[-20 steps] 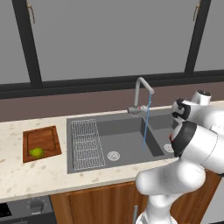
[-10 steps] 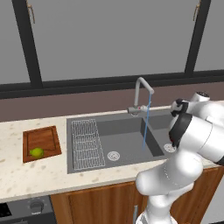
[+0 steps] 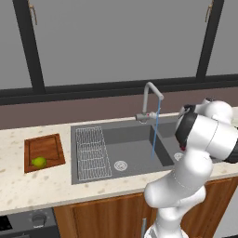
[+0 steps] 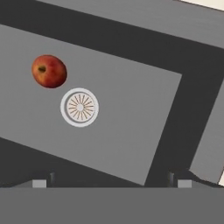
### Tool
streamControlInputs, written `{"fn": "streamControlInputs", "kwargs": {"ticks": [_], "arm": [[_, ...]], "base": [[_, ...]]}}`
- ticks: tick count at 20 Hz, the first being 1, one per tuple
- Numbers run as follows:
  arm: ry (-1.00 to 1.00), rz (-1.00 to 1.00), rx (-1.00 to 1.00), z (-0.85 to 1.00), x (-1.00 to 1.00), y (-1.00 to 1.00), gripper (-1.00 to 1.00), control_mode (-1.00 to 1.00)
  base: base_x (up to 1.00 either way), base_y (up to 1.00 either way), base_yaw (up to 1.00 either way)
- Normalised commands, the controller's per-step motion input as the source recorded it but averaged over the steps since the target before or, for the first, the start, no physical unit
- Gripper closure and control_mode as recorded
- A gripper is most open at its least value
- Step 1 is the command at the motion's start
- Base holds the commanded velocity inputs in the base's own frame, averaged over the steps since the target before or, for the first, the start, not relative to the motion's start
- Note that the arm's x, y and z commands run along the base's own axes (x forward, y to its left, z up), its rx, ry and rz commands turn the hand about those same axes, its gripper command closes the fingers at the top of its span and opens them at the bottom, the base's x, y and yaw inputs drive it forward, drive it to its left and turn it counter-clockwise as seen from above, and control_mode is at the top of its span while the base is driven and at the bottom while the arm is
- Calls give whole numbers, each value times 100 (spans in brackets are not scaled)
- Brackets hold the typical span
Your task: Pick the apple, pear from the sink and place them on the cutting board to airdry. Then turn off the sink faucet.
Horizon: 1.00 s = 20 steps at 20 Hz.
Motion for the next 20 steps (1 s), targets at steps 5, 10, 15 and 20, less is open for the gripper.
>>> {"fn": "streamControlInputs", "kwargs": {"ticks": [5, 10, 15, 20], "arm": [[3, -1, 2, -19, 21, -6, -100, -100], [2, 0, 2, -19, 22, -11, -100, -100], [0, 0, 1, -17, 22, -9, -100, -100], [0, 0, 0, -19, 22, -6, -100, -100]], "base": [[0, 0, 0], [0, 0, 0], [0, 0, 0], [0, 0, 0]]}}
